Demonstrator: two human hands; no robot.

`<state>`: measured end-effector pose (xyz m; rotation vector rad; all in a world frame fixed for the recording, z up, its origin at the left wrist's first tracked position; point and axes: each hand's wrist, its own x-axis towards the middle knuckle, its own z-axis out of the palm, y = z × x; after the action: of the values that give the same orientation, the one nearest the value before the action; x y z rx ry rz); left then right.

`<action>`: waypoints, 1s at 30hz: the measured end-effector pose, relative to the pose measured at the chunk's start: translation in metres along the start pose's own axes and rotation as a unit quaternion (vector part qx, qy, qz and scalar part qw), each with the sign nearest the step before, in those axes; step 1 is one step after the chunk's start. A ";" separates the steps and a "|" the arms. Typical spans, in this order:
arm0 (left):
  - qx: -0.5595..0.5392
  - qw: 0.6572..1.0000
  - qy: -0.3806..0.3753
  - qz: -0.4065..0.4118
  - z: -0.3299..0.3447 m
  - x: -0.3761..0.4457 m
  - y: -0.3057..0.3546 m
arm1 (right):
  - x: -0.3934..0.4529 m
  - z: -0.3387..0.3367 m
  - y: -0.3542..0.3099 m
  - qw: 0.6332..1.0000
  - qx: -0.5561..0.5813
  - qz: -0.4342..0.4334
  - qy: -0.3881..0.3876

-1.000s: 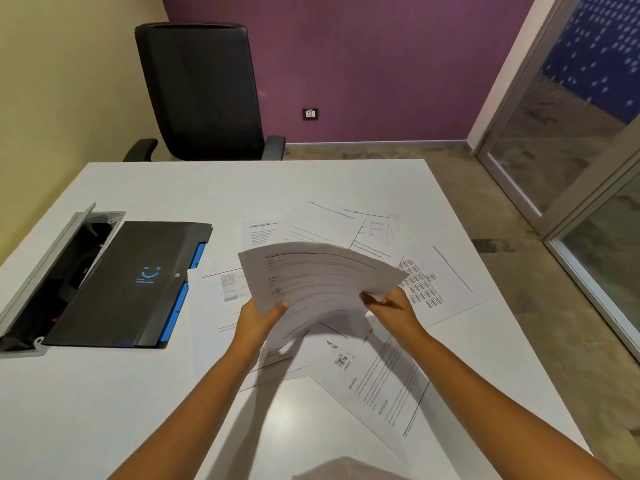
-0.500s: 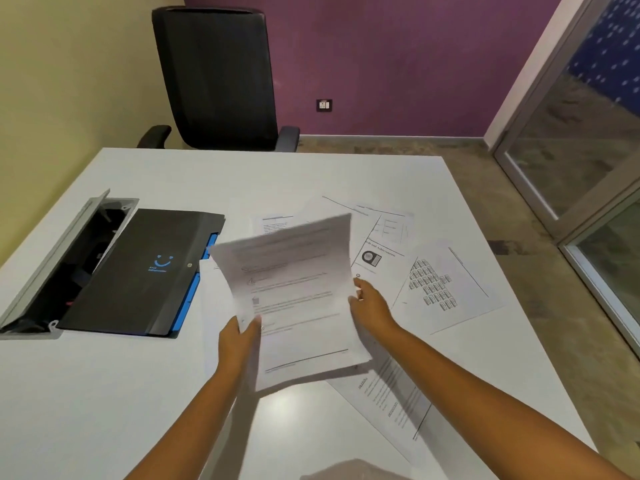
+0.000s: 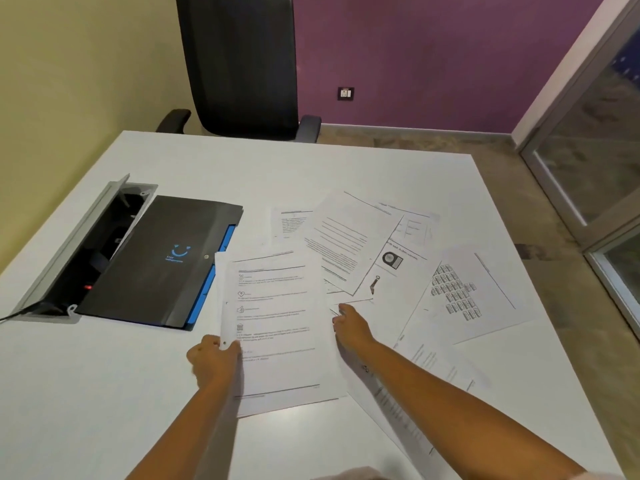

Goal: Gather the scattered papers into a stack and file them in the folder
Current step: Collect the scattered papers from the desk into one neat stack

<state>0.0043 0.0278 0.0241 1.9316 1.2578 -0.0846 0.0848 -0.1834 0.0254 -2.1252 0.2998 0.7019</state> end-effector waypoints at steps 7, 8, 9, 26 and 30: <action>-0.104 0.989 -0.083 -0.058 -0.007 0.015 0.003 | -0.006 -0.003 -0.003 0.999 -0.022 -0.017 -0.039; -0.102 0.987 -0.108 -0.056 -0.009 0.018 0.001 | -0.008 -0.004 -0.003 0.998 -0.020 -0.019 -0.048; -0.108 0.984 -0.133 -0.055 -0.011 0.020 -0.001 | -0.010 -0.004 -0.004 0.998 -0.011 -0.019 -0.055; -0.174 0.962 -0.157 0.143 -0.029 0.009 0.007 | -0.035 -0.008 -0.012 0.981 0.120 -0.130 -0.074; -0.206 0.942 -0.141 0.222 -0.038 0.001 0.039 | -0.037 -0.034 -0.017 0.972 0.154 -0.169 -0.059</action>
<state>0.0227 0.0469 0.0721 1.7131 0.5732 0.1215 0.0745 -0.2013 0.0742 -1.7711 -0.0206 0.5384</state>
